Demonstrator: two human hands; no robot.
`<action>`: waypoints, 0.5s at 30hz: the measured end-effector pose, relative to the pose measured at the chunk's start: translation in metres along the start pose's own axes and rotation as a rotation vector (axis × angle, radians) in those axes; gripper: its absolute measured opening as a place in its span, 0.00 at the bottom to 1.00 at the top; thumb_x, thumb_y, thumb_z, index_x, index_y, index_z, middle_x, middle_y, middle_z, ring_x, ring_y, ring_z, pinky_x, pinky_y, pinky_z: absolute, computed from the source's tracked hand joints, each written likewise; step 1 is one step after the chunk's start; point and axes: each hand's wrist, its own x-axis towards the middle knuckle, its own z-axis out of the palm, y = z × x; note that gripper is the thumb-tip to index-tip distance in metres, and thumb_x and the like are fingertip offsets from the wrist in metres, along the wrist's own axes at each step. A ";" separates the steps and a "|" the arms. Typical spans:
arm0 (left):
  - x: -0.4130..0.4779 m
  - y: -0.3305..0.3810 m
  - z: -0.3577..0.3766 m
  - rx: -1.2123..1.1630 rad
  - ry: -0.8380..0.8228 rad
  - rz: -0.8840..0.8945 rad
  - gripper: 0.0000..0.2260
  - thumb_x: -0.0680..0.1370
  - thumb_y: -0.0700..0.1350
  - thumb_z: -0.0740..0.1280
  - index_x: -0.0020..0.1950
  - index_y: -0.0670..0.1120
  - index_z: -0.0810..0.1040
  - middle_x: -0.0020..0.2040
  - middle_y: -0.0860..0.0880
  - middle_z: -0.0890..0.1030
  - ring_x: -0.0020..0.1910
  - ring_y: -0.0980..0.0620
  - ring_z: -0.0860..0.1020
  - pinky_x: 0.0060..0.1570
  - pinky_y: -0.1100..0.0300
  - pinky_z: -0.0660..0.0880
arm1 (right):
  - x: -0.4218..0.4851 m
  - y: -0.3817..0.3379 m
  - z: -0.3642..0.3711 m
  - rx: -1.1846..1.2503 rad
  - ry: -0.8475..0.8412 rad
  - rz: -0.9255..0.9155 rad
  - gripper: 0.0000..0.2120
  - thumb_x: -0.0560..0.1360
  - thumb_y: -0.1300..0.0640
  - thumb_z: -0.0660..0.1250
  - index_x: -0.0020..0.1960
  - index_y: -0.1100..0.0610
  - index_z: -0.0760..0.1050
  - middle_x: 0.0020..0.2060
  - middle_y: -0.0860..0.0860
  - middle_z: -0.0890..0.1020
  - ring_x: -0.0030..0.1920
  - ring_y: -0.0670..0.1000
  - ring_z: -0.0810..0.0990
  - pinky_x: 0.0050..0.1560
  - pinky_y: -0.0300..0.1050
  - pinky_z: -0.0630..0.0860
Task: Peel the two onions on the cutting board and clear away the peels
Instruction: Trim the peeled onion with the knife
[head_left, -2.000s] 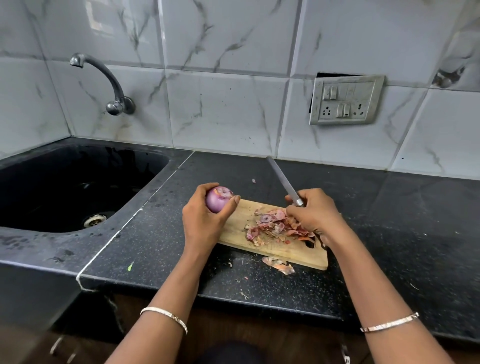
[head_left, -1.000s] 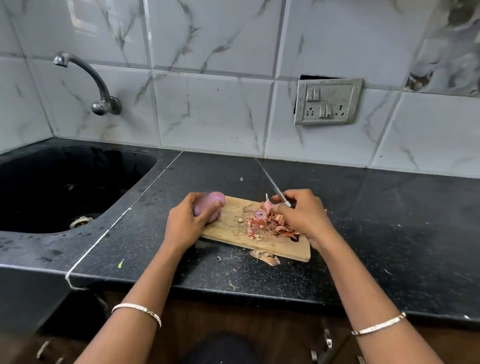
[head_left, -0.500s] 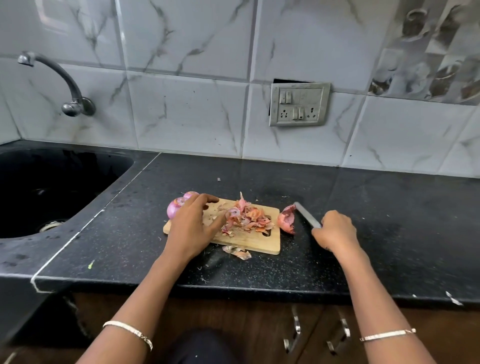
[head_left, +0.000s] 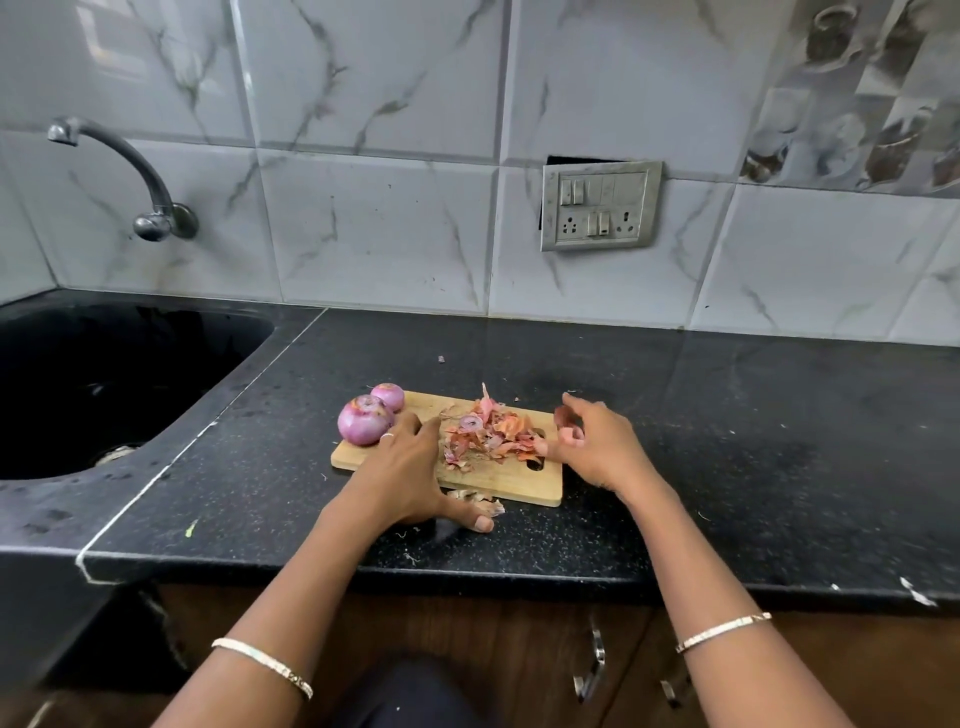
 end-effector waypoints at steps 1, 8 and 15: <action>0.001 0.000 0.000 -0.006 -0.003 -0.003 0.67 0.52 0.79 0.71 0.82 0.46 0.55 0.75 0.45 0.63 0.74 0.43 0.65 0.72 0.49 0.66 | 0.001 -0.001 0.006 -0.020 0.061 -0.013 0.34 0.76 0.50 0.74 0.78 0.53 0.65 0.73 0.55 0.72 0.75 0.57 0.65 0.73 0.51 0.64; 0.019 -0.001 -0.002 -0.054 0.068 0.014 0.54 0.63 0.70 0.77 0.79 0.44 0.63 0.72 0.44 0.69 0.71 0.45 0.70 0.68 0.53 0.69 | -0.002 -0.025 0.034 -0.008 0.152 -0.211 0.17 0.77 0.54 0.72 0.65 0.49 0.79 0.59 0.50 0.84 0.63 0.54 0.78 0.61 0.47 0.74; 0.034 -0.007 -0.020 -0.086 -0.023 0.011 0.54 0.62 0.69 0.78 0.79 0.42 0.63 0.73 0.43 0.69 0.70 0.44 0.71 0.68 0.52 0.69 | 0.038 -0.028 0.010 0.328 -0.138 -0.216 0.39 0.71 0.41 0.76 0.77 0.46 0.65 0.75 0.47 0.70 0.74 0.50 0.68 0.72 0.52 0.66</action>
